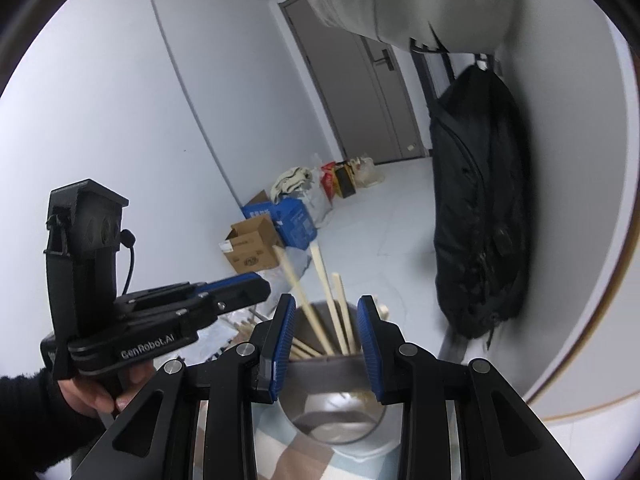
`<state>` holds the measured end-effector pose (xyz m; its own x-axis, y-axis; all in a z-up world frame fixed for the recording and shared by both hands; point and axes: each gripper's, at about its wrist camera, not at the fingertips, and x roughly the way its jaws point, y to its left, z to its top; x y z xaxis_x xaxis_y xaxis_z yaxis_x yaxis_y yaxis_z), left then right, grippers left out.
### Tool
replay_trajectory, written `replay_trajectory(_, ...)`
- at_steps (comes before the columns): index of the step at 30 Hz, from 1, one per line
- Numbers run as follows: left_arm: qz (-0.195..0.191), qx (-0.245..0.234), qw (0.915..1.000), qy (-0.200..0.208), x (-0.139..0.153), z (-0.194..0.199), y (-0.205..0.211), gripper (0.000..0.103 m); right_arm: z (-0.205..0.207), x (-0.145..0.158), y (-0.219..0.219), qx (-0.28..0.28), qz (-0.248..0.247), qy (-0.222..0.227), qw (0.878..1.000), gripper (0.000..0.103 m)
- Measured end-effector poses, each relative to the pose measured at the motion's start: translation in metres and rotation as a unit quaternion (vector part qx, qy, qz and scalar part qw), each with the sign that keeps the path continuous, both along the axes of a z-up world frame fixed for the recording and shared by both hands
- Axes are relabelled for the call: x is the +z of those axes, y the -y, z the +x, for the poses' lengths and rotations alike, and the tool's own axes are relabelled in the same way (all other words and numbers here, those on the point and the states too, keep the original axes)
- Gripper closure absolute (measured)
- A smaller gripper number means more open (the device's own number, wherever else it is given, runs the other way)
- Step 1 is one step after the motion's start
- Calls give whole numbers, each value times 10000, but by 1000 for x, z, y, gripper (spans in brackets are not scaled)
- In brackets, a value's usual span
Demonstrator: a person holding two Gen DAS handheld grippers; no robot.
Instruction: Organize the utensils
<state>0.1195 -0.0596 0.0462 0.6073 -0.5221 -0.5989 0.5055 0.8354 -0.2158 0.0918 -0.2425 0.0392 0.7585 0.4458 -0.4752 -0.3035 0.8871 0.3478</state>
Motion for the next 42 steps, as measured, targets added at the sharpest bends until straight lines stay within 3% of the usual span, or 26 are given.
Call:
replay_trajectory(1, 22, 24, 10000, 33, 1, -1, -1, 80, -3, 0, 1, -17, 20, 3, 10000, 71)
replay_trajectory(3, 14, 93, 9999, 75, 3, -4, -3, 61, -9, 0, 1, -64, 24, 41, 10000, 68)
replay_trajectory(4, 4, 173, 9998, 112, 5, -7, -5, 58, -13, 0, 1, -87, 46, 73, 9999, 66)
replay_trajectory(11, -18, 775, 9964, 358, 13, -32, -21, 50, -43, 10, -5, -224, 26, 391, 9990, 43)
replay_trajectory(14, -7, 1096, 9925, 536, 16, -44, -24, 41, -57, 12, -8, -281, 5, 507, 9983, 35)
replay_trajectory(17, 14, 1355, 9882, 709, 19, -60, -25, 38, -74, 13, -11, -372, -1, 667, 9971, 26)
replay_trajectory(21, 107, 1581, 9826, 966, 22, -82, -25, 24, -95, 13, -15, -427, -57, 858, 9954, 16)
replay_trajectory(24, 88, 1677, 9797, 1098, 23, -98, -27, 18, -112, 11, -20, -499, -164, 1016, 9934, 6)
replay_trajectory(32, 173, 1840, 9727, 1407, 18, -131, -30, 4, -152, -1, -29, -554, -274, 1498, 9868, 0)
replay_trajectory(42, 143, 2061, 9683, 1407, -11, -143, -42, 3, -175, -23, -34, -590, -372, 1630, 9842, 0)
